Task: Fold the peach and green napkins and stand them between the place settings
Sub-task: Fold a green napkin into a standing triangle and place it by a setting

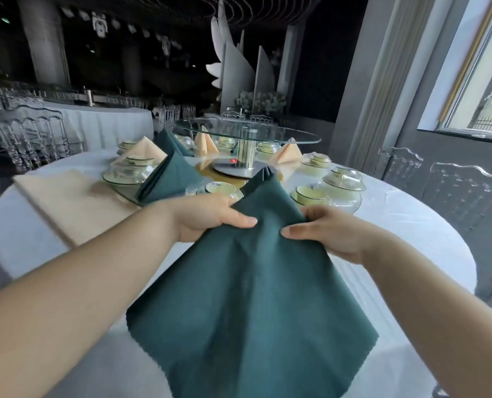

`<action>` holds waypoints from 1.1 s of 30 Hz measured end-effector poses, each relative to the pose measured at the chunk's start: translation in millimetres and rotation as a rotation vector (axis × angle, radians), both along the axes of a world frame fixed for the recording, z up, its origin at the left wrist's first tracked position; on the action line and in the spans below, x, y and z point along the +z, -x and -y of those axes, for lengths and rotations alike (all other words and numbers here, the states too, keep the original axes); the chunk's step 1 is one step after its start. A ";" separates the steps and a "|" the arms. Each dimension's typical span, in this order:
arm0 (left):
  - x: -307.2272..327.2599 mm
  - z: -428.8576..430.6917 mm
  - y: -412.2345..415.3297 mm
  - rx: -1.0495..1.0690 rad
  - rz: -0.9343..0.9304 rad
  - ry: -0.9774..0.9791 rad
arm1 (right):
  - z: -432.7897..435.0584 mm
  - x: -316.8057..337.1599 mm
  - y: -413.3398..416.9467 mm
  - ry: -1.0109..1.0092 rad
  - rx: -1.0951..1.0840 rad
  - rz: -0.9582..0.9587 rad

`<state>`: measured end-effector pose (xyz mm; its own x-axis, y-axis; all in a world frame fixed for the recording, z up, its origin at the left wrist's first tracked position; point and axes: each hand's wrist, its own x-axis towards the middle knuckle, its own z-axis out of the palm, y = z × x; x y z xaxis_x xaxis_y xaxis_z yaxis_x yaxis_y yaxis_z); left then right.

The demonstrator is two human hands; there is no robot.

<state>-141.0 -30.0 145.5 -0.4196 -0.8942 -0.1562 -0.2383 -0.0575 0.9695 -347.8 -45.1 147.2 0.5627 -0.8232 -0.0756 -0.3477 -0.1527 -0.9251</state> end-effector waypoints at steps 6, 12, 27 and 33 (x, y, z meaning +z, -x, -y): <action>-63.8 67.7 5.1 0.008 0.053 -0.197 | 50.8 -63.5 2.6 -0.073 -0.222 -0.112; -82.5 108.1 0.6 0.033 0.082 -0.255 | 92.5 -83.2 -6.0 -0.079 -0.297 -0.152; -77.3 92.8 -66.7 0.101 0.544 -0.181 | 133.1 -78.4 -2.5 0.133 -0.288 -0.375; -77.2 55.5 -85.3 0.077 0.791 -0.127 | 102.8 -67.6 57.5 0.007 -0.161 -0.712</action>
<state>-55.7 -85.5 68.2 -0.0802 -0.8717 -0.4834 -0.8425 -0.1999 0.5003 -405.3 -147.9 79.6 0.2510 -0.8933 -0.3728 -0.8832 -0.0538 -0.4659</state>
